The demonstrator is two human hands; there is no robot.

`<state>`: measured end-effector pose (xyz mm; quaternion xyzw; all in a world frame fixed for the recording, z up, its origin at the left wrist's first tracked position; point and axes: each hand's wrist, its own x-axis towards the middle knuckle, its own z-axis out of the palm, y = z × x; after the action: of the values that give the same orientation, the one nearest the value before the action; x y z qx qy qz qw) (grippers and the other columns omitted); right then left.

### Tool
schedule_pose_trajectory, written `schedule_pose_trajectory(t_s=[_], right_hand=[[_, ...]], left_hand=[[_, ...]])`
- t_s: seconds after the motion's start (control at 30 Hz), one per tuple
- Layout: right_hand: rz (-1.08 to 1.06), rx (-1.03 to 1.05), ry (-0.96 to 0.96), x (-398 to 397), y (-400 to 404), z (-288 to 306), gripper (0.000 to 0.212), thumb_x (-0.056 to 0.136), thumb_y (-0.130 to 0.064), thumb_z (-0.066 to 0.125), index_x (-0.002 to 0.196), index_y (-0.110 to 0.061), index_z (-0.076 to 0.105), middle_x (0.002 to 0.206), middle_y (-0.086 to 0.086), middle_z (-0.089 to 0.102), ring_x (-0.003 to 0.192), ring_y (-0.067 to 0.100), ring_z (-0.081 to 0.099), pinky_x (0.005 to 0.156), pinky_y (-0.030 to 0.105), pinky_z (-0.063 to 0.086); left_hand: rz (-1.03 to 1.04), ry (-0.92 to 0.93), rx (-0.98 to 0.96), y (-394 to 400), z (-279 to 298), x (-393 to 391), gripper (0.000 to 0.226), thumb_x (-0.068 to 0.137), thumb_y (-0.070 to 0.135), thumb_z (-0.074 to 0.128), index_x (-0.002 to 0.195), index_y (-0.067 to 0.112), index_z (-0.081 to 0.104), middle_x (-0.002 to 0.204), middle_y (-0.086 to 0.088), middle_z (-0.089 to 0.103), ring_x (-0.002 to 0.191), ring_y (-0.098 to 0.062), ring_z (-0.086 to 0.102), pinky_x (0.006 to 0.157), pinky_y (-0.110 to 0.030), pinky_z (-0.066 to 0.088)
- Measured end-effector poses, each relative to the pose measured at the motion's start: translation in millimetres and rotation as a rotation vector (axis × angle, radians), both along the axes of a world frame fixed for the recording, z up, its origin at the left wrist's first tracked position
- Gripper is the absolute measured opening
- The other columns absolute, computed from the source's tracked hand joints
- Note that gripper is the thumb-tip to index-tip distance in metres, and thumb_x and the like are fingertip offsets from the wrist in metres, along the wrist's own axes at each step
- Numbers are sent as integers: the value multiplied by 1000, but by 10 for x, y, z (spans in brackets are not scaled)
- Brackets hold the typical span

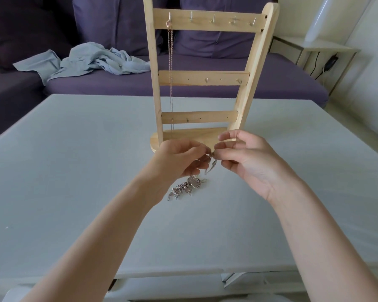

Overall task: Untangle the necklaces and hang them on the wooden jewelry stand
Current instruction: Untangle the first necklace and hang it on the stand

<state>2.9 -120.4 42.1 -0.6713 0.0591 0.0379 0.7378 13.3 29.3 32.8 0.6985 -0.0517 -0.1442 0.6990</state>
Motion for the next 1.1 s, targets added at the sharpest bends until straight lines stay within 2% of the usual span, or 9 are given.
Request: schedule_pose_trajectory(t_s=[0.2, 0.27, 0.37, 0.53, 0.63, 0.7, 0.8, 0.97, 1.1], right_hand=[[22, -8, 31, -1, 18, -15, 28, 77, 11, 65, 94, -10, 59, 81, 6, 67, 72, 13, 59, 66, 20, 46], [23, -9, 34, -2, 21, -15, 27, 78, 11, 64, 94, -10, 59, 82, 7, 65, 72, 14, 59, 64, 18, 47], [22, -7, 24, -9, 8, -9, 25, 79, 11, 64, 93, -9, 59, 82, 7, 65, 70, 14, 59, 61, 17, 46], [83, -175, -18, -27, -19, 10, 19, 79, 2, 68, 92, -11, 62, 81, 7, 68, 67, 11, 61, 62, 19, 44], [72, -268, -18, -35, -12, -13, 21, 76, -1, 71, 92, -13, 63, 80, 6, 68, 68, 10, 58, 64, 20, 42], [50, -303, -33, -31, -5, -35, 23, 75, -1, 70, 93, -13, 63, 74, 3, 67, 68, 10, 56, 63, 18, 41], [55, -342, -39, -29, 3, -45, 22, 75, 1, 68, 91, -13, 63, 75, 6, 67, 68, 11, 54, 62, 17, 41], [-4, -371, -28, -16, 17, -28, 15, 80, 1, 55, 77, -13, 60, 61, -3, 55, 57, 9, 47, 58, 18, 39], [19, -501, -66, -6, -12, -47, 16, 81, -7, 54, 83, 2, 66, 70, 5, 49, 65, 14, 41, 64, 25, 36]], left_hand=[[0, -415, 395, 5, -20, -15, 15, 81, 9, 71, 81, 24, 69, 76, 15, 66, 58, 2, 59, 55, -9, 41], [37, -546, 501, -12, -32, -18, 11, 81, 11, 71, 79, 22, 70, 70, 19, 63, 62, 4, 60, 55, -6, 42], [64, -605, 538, -16, -41, -11, 6, 83, 11, 68, 83, 14, 73, 63, 17, 62, 57, 3, 58, 53, -7, 42], [74, -516, 479, 7, -41, 14, 13, 87, 10, 63, 78, 15, 72, 62, 7, 66, 49, -2, 53, 52, -15, 45], [67, -433, 372, -19, -24, 11, 15, 86, 6, 63, 76, 14, 71, 62, 1, 66, 48, -2, 53, 50, -11, 43], [45, -394, 323, -39, -10, 14, 17, 86, 3, 62, 75, 13, 70, 58, 4, 64, 49, 1, 56, 49, -10, 42], [21, -329, 273, -42, -13, 30, 15, 85, 2, 63, 80, 15, 67, 58, 5, 65, 52, 1, 59, 50, -11, 44], [-30, -146, 144, -30, -1, 39, 17, 83, 2, 66, 91, 14, 57, 65, 2, 65, 57, -7, 61, 55, -18, 49], [-78, -74, 79, -25, 8, 24, 17, 84, 2, 64, 93, 13, 56, 70, -1, 63, 57, -8, 60, 55, -18, 50]])
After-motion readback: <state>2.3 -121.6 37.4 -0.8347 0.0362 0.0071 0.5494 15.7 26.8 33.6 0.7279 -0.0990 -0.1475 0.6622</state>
